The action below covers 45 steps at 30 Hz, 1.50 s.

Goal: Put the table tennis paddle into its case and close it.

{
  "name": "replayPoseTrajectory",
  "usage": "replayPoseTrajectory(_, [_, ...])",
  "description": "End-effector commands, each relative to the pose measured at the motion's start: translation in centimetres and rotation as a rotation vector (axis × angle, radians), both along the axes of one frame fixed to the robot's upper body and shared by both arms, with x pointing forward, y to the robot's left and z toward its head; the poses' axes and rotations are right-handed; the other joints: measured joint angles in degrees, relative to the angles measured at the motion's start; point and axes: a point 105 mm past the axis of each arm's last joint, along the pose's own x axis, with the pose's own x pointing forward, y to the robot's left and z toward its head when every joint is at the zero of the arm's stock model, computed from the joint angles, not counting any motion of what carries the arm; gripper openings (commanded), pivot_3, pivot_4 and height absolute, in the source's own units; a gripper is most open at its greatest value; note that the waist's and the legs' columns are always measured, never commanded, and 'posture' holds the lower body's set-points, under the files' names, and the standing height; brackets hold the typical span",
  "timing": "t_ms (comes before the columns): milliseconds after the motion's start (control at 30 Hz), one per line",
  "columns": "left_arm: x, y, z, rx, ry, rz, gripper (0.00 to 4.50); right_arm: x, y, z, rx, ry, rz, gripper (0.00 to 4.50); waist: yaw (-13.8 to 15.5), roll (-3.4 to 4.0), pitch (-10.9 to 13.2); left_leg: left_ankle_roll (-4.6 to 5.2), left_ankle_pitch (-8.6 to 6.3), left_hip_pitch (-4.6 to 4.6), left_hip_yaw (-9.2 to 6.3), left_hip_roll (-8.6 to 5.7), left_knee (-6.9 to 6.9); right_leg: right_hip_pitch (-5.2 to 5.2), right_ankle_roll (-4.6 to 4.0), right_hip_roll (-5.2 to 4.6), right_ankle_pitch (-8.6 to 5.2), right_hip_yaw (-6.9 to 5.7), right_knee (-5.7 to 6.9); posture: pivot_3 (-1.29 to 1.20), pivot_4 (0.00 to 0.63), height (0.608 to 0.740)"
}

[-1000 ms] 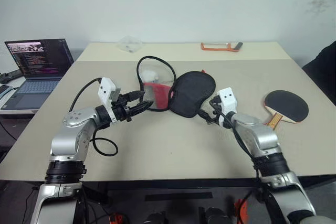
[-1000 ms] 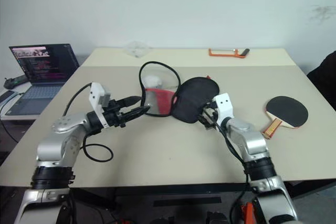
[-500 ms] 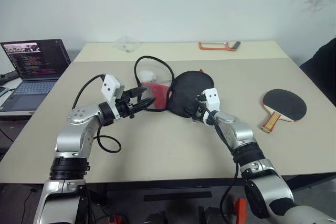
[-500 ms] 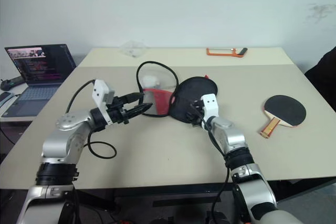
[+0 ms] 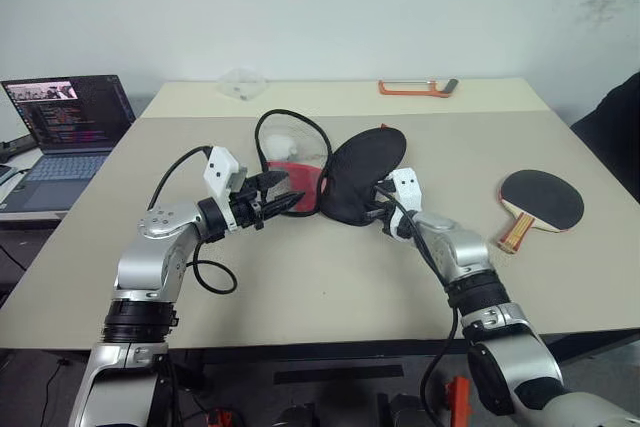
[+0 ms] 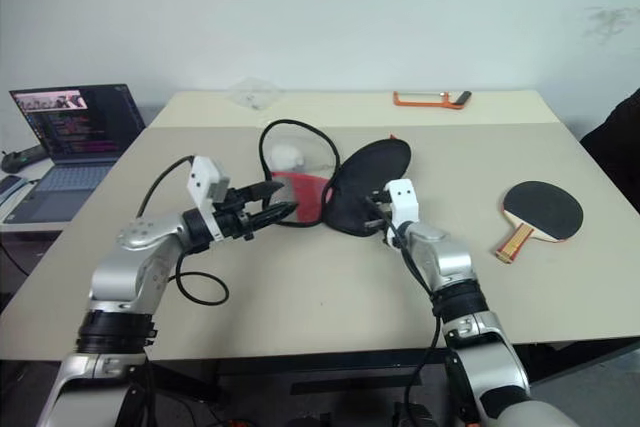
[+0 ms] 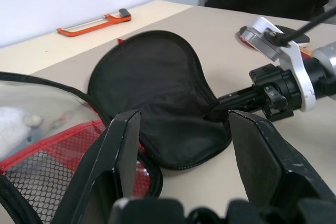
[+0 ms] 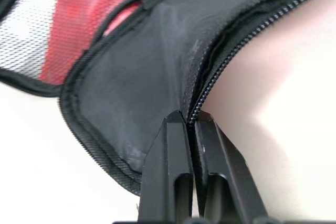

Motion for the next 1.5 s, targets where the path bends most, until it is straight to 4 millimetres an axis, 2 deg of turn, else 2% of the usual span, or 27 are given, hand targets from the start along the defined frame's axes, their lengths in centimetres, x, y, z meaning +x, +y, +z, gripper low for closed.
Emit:
replayPoseTrajectory(33, [-0.3,-0.5,1.1,0.003,-0.056,-0.021,2.88,0.0,-1.5,1.4,0.003,-0.002,0.024,0.03,0.04,0.0,0.0,0.0,0.0,0.0,0.0,-0.01,0.0,0.0,0.0,0.0,0.0,0.0,0.0,0.0,0.15,0.74])
replayPoseTrajectory(167, [-0.3,-0.8,0.9,0.004,-0.054,-0.028,2.88,-0.2,-2.8,1.2,-0.02,0.034,0.04,0.03,0.05,0.0,0.0,0.01,-0.01,0.0,0.0,0.0,0.0,0.01,0.0,0.0,0.0,0.0,-0.01,0.0,0.15,0.74])
replayPoseTrajectory(267, [-0.4,-1.0,0.7,0.007,-0.051,-0.035,2.88,0.1,-4.5,1.4,-0.056,0.049,0.035,0.03,0.08,0.0,0.0,0.01,-0.01,-0.01,0.01,-0.01,0.01,0.01,0.0,0.0,0.0,0.0,0.0,0.0,0.15,0.74])
replayPoseTrajectory(433, [-0.4,-1.1,0.6,0.009,-0.049,-0.037,2.88,0.4,-4.6,2.0,-0.047,0.062,0.05,0.03,0.15,0.0,0.0,0.01,-0.01,-0.01,0.01,0.0,0.0,0.02,0.0,0.0,0.0,-0.01,-0.02,0.0,0.15,0.74])
replayPoseTrajectory(533, [-0.4,-1.3,0.6,0.008,-0.05,-0.042,2.88,1.1,-5.0,2.4,-0.051,0.046,0.006,0.64,0.07,0.0,0.0,0.01,0.0,-0.01,0.03,0.0,0.0,0.01,0.0,-0.01,0.0,0.02,-0.01,0.0,0.15,0.74])
replayPoseTrajectory(733, [-0.4,-1.4,0.6,0.007,-0.052,-0.046,2.88,1.9,-6.2,3.0,-0.075,0.018,-0.051,2.69,0.07,0.0,0.0,0.01,0.0,-0.02,0.03,0.0,0.0,0.0,0.0,-0.01,0.0,0.02,-0.02,0.0,0.15,0.74])
replayPoseTrajectory(900, [-0.4,-1.8,0.5,0.002,-0.052,-0.055,2.88,2.6,-8.9,4.2,-0.076,-0.024,-0.159,4.43,0.14,0.0,0.0,0.01,0.0,-0.02,0.03,-0.01,0.0,0.01,0.0,-0.01,0.0,0.01,-0.02,0.0,0.15,0.74])
replayPoseTrajectory(1000, [-0.6,-2.3,0.7,-0.009,-0.052,-0.075,2.88,2.1,-11.4,5.5,-0.073,-0.056,-0.23,4.47,0.26,0.0,0.0,0.01,0.0,-0.05,0.03,-0.01,0.0,0.01,0.0,-0.02,0.0,0.01,-0.04,0.0,0.15,0.74])
replayPoseTrajectory(1100, [-1.3,-3.1,1.3,-0.03,-0.047,-0.138,2.88,0.7,-13.8,7.5,-0.074,-0.126,-0.33,4.47,0.47,0.0,0.0,0.01,0.0,-0.1,0.01,0.0,-0.01,-0.01,0.0,-0.02,0.0,-0.02,-0.07,0.0,0.15,0.74])
replayPoseTrajectory(1200, [-2.1,-4.5,2.1,-0.04,-0.05,-0.225,2.88,-1.1,-16.5,9.0,-0.073,-0.203,-0.51,4.47,0.52,0.0,0.0,0.01,-0.01,-0.15,0.01,0.01,-0.01,-0.04,0.01,-0.03,0.0,0.0,-0.09,0.0,0.15,0.74])
replayPoseTrajectory(1400, [-2.6,-6.9,2.8,-0.019,-0.068,-0.346,2.88,-4.7,-19.8,8.1,-0.11,-0.179,-0.826,4.47,0.72,0.01,0.0,0.02,0.0,-0.12,0.03,0.01,0.02,-0.02,0.0,-0.03,0.0,0.01,0.02,0.0,0.15,0.74])
replayPoseTrajectory(1500, [-2.5,-7.6,2.6,-0.013,-0.065,-0.372,2.88,-5.5,-20.2,7.3,-0.12,-0.148,-0.912,4.47,0.65,0.05,-0.02,0.02,0.0,-0.06,0.08,0.0,0.02,-0.01,0.0,-0.01,0.0,0.06,0.07,0.0,0.15,0.74])
